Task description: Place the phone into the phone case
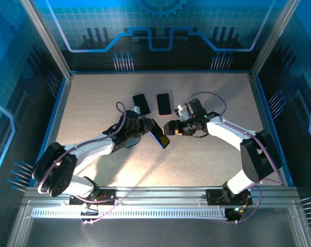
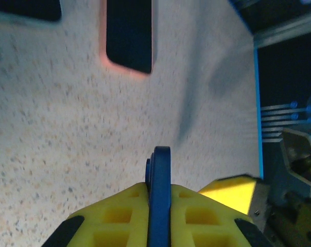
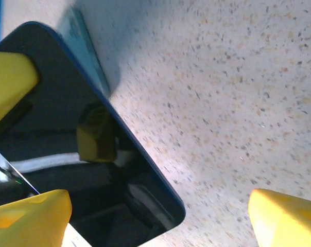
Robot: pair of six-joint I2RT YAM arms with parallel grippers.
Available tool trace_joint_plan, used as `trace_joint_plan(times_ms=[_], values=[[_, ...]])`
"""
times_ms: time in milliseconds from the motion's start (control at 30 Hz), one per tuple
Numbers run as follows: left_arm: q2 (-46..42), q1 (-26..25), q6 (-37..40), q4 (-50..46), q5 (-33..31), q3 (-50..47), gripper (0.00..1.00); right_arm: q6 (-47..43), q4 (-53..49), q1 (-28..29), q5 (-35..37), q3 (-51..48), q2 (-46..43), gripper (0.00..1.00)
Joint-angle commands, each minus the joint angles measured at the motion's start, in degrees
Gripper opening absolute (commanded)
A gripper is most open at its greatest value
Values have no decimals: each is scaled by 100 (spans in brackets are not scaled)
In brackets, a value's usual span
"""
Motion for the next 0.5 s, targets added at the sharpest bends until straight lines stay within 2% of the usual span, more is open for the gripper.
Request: trace_joint_plan(times_ms=[0,100,200,467], values=[[-417,55,-64,578,-920,-21,0,1040,1659,-281,-884,-400,-145,88],[-586,51,-96,705,-1302,-85,0,1583,2547,-427,-1201,-707,-67,87],[-700,49,-108,863,-1601,-182,0,1738,2816,-438,-1272,-716,20,86],[-674,-8,-356,1632,-1947,-441,0,2650,4346,-446,-1594,-962,432,85]])
